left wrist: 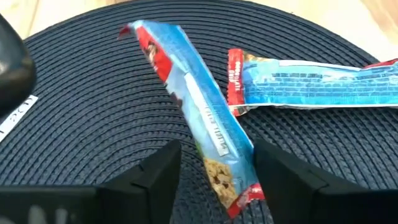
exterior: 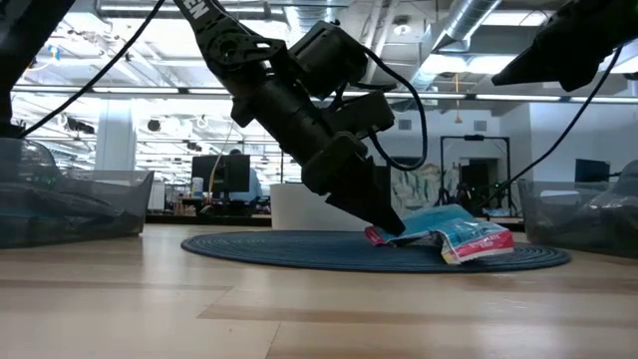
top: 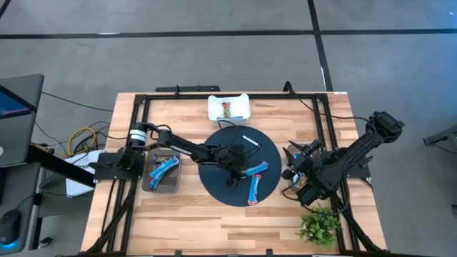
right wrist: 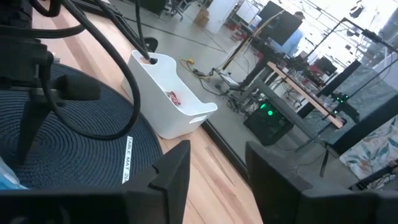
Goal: Pick and place Granola Bars by type
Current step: Put the red granola bar into the white bin
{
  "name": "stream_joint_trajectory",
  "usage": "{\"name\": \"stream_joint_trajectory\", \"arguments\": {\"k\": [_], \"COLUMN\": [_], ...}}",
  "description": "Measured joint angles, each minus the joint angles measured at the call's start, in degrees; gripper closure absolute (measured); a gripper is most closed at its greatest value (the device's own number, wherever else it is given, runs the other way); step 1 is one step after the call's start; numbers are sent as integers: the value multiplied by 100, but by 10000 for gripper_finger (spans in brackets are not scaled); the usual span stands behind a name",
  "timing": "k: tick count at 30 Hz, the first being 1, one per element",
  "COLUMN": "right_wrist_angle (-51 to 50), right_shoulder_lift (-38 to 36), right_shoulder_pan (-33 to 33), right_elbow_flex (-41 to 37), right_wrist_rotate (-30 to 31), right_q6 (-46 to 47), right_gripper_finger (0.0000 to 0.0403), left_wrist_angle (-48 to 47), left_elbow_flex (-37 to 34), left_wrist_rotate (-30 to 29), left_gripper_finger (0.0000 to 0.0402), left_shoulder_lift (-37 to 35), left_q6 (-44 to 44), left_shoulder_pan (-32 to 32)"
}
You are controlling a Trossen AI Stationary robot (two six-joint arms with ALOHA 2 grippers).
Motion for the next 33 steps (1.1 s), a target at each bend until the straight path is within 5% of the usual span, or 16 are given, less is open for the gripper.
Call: {"name": "stream_joint_trajectory", "arguments": {"k": [12,20,28,33], "right_wrist_angle": [-2,-2,-2,-4], "right_shoulder_lift": [0,0,0,0], "right_shoulder_pan": [0,0,0,-2], "right_elbow_flex": [0,0,0,2], "right_wrist_rotate": [0,0,0,0], "right_q6": [-43,-47,-48,-48], "right_gripper_finger": [267,266,270,269], "left_wrist_angle": [68,68,154,177], "left_elbow_flex": [24,151,151,151], "left_wrist_rotate": [-45,-171,-1350,-2700], "left_gripper_finger": [354,399,401,401], "left_shoulder_lift": [0,7,4,-88], "left_q6": [375,476,711,1034], "left_shoulder_pan": [4,6,2,2]}}
